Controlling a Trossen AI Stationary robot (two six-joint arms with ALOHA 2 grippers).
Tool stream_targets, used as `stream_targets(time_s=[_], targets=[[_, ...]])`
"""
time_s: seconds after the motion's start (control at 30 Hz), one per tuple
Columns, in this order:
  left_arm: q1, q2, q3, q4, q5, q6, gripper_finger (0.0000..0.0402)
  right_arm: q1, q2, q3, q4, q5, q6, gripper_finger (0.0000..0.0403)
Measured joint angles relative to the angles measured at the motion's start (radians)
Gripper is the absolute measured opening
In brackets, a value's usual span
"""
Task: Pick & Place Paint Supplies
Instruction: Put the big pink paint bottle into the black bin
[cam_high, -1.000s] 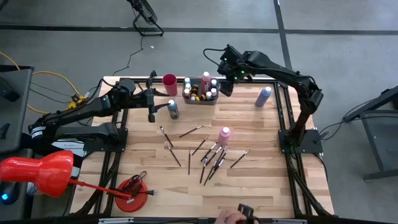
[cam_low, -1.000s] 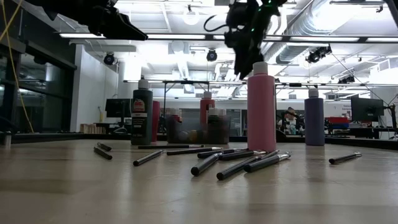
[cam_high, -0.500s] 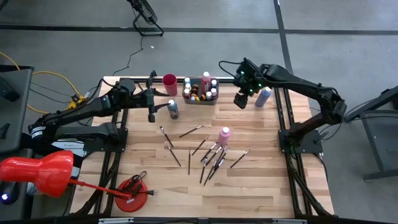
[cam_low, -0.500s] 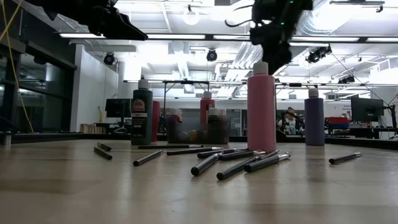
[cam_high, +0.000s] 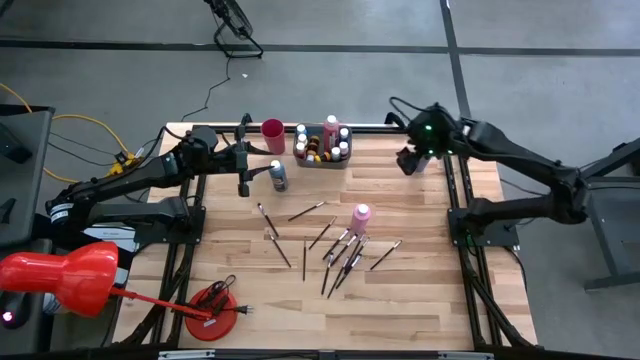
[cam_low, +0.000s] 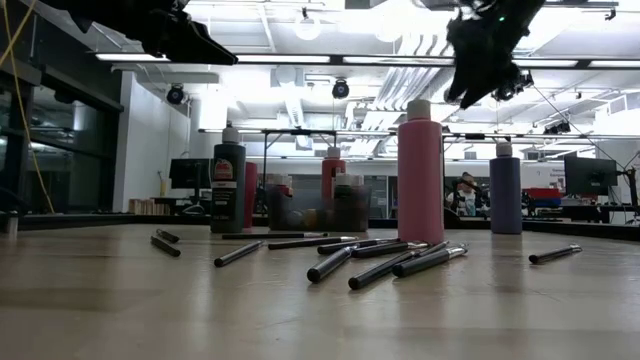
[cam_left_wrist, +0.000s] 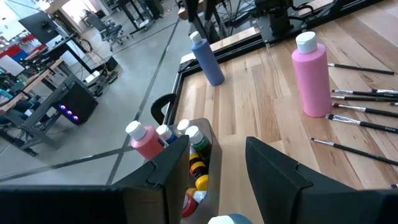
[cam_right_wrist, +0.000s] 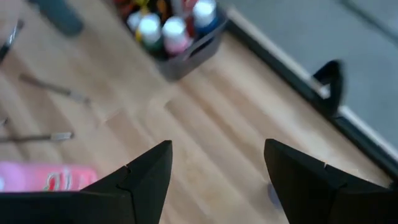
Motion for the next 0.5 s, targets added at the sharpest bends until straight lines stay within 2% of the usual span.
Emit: stream_targets(time_s=[0.1, 0.3, 0.5], targets=[[0.0, 0.0, 0.0, 0.0, 0.0, 0.0, 0.0152, 0.0, -0.062, -0.023, 0.031, 0.047, 0.027, 0.0247], [0.0, 0.0, 0.0, 0.0, 0.0, 0.0, 0.0152, 0.0, -0.116, -0.042, 0.066, 0.012, 0.027, 0.0247], [0.0, 0.0, 0.0, 0.0, 0.0, 0.0, 0.0152, 0.026, -0.106, -0.042, 0.065, -0.252, 0.005, 0.0246]])
